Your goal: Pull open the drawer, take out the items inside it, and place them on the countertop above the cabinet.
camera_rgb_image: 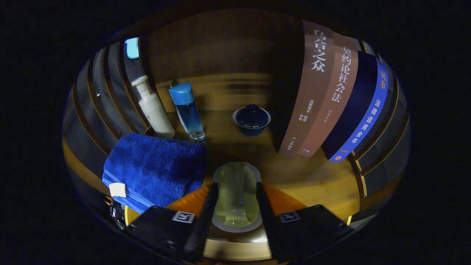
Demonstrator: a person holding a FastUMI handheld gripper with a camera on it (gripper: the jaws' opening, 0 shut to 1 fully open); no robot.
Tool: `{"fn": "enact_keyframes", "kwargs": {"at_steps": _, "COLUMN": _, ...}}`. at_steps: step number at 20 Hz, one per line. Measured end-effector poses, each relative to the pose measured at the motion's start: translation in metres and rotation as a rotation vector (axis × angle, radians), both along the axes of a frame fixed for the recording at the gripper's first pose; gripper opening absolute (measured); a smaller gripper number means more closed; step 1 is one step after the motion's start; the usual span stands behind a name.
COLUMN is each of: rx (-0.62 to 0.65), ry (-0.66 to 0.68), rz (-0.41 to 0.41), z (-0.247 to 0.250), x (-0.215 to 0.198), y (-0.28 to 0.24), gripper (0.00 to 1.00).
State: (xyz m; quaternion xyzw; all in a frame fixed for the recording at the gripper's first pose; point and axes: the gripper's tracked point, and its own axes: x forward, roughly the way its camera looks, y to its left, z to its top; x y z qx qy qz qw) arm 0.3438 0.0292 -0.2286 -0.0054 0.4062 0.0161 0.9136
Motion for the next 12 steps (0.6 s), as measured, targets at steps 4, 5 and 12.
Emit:
{"fn": "enact_keyframes", "kwargs": {"at_steps": 4, "rx": -0.001, "ry": -0.036, "rz": 0.008, "z": 0.007, "x": 0.0, "y": 0.002, "gripper": 0.99}}
{"fn": "enact_keyframes", "kwargs": {"at_steps": 5, "rx": 0.001, "ry": -0.048, "rz": 0.01, "z": 0.01, "x": -0.001, "y": 0.003, "gripper": 0.99}}
{"fn": "enact_keyframes", "kwargs": {"at_steps": 12, "rx": -0.01, "ry": -0.263, "rz": 0.022, "z": 0.057, "x": -0.021, "y": 0.007, "gripper": 0.99}}
